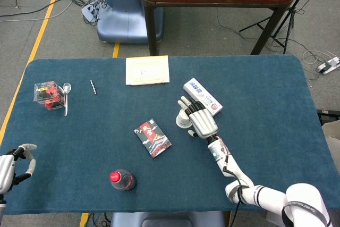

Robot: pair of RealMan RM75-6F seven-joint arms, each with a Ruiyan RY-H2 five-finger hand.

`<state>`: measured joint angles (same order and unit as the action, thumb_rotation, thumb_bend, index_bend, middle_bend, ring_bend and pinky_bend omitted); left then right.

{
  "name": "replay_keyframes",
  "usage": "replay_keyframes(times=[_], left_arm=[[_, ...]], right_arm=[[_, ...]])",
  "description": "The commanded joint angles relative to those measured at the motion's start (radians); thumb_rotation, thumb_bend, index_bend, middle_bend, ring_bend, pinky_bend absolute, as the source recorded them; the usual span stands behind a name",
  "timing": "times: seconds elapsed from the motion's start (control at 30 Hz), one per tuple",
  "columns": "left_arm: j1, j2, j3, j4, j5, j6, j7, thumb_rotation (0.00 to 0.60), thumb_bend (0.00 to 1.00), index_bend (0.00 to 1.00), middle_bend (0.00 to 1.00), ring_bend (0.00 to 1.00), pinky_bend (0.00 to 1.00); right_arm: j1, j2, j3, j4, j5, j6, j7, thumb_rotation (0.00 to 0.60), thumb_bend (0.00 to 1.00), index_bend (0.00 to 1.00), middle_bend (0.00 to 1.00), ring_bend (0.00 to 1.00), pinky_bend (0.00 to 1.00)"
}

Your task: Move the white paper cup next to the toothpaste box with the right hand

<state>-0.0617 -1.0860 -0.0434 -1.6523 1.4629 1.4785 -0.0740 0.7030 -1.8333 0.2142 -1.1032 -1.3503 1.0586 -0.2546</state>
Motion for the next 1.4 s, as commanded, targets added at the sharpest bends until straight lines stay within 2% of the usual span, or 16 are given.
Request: replay_keyframes(times=[0.03, 0.27, 0.43, 0.57, 0.8, 1.03, 1.23, 1.4], left_arm=[[0.0, 0.003, 0.0, -0.004, 0.0, 0.0, 0.005, 0.6, 0.46, 0.35, 0.54, 0.47, 0.68], [0.002, 0.01, -0.001, -0.022, 0.008, 0.012, 0.022, 0.6, 0.46, 0.35, 0.54, 0.47, 0.68], [0.005, 0.014, 0.0, -0.04, 0.027, 0.032, 0.051, 0.6, 0.46, 0.34, 0.54, 0.47, 0.68], [0.011, 0.009, 0.0, -0.047, 0.043, 0.057, 0.11, 0.6, 0.46, 0.34, 0.54, 0.47, 0.68], [0.014, 0.006, 0.003, -0.071, 0.062, 0.075, 0.165, 0.6, 0.46, 0.34, 0.52, 0.44, 0.68], [0.018, 0.011, 0.008, -0.086, 0.072, 0.082, 0.188, 0.6, 0.46, 0.34, 0.51, 0.44, 0.68], [0.016, 0.011, 0.009, -0.091, 0.078, 0.079, 0.202, 0.6, 0.46, 0.34, 0.51, 0.44, 0.68], [0.018, 0.005, 0.014, -0.096, 0.07, 0.071, 0.222, 0.6, 0.46, 0.34, 0.51, 0.44, 0.68]], right_arm=[[-0.066, 0.149, -0.037, -0.207, 0.018, 0.04, -0.135, 0.6, 0.0, 0.04, 0.05, 0.04, 0.18], [-0.189, 0.338, -0.131, -0.445, 0.013, 0.162, -0.325, 0.6, 0.0, 0.04, 0.06, 0.04, 0.18], [-0.274, 0.48, -0.192, -0.598, 0.015, 0.237, -0.404, 0.6, 0.0, 0.04, 0.09, 0.04, 0.18], [-0.337, 0.569, -0.223, -0.671, 0.009, 0.308, -0.429, 0.6, 0.0, 0.04, 0.1, 0.04, 0.18], [-0.439, 0.686, -0.254, -0.731, 0.018, 0.41, -0.427, 0.6, 0.0, 0.04, 0.1, 0.04, 0.18], [-0.516, 0.751, -0.264, -0.757, 0.021, 0.477, -0.382, 0.6, 0.0, 0.04, 0.1, 0.04, 0.18], [-0.53, 0.781, -0.237, -0.755, 0.043, 0.474, -0.358, 0.6, 0.0, 0.04, 0.1, 0.04, 0.18], [-0.523, 0.784, -0.217, -0.736, 0.088, 0.42, -0.323, 0.6, 0.0, 0.04, 0.1, 0.04, 0.18]])
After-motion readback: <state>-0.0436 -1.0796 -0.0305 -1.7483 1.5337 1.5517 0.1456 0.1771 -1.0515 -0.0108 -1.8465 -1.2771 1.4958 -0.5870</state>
